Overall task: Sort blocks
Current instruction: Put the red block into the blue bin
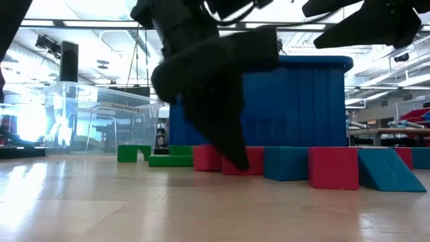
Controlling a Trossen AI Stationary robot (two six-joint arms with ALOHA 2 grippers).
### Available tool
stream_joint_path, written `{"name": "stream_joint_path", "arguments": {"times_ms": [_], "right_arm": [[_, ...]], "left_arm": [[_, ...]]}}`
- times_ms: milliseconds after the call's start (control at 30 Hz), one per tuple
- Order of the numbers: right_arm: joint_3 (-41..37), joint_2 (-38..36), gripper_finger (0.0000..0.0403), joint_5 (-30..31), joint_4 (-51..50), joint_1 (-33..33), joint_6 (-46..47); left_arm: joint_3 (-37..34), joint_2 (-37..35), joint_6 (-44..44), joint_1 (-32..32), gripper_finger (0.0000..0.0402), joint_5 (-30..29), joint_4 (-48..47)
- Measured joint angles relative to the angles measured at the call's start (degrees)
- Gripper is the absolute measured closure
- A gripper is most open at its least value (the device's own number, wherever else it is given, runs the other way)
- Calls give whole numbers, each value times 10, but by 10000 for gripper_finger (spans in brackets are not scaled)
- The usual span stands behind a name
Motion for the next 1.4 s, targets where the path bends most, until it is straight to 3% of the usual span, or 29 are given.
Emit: {"name": "stream_joint_path", "arguments": {"times_ms": [233,467,600,800,1067,1400], "right_arm": [[0,0,96,1,2,-1,-4],[0,0,96,3,0,-2,-3],[0,0,96,11,0,2,-3],[0,0,96,36,1,21,-4],[0,3,96,100,8,61,-12],[0,8,96,94,16,77,-12]], "left_arm": [[1,11,-10,0,243,4,8],[15,14,8,0,339,-7,-1],[44,16,21,0,339,-15,-48],[116,16,22,-3,339,-86,-174],[208,14,57,-5,339,-134,-281],[221,-87,95,14,339,-212,-297]]}}
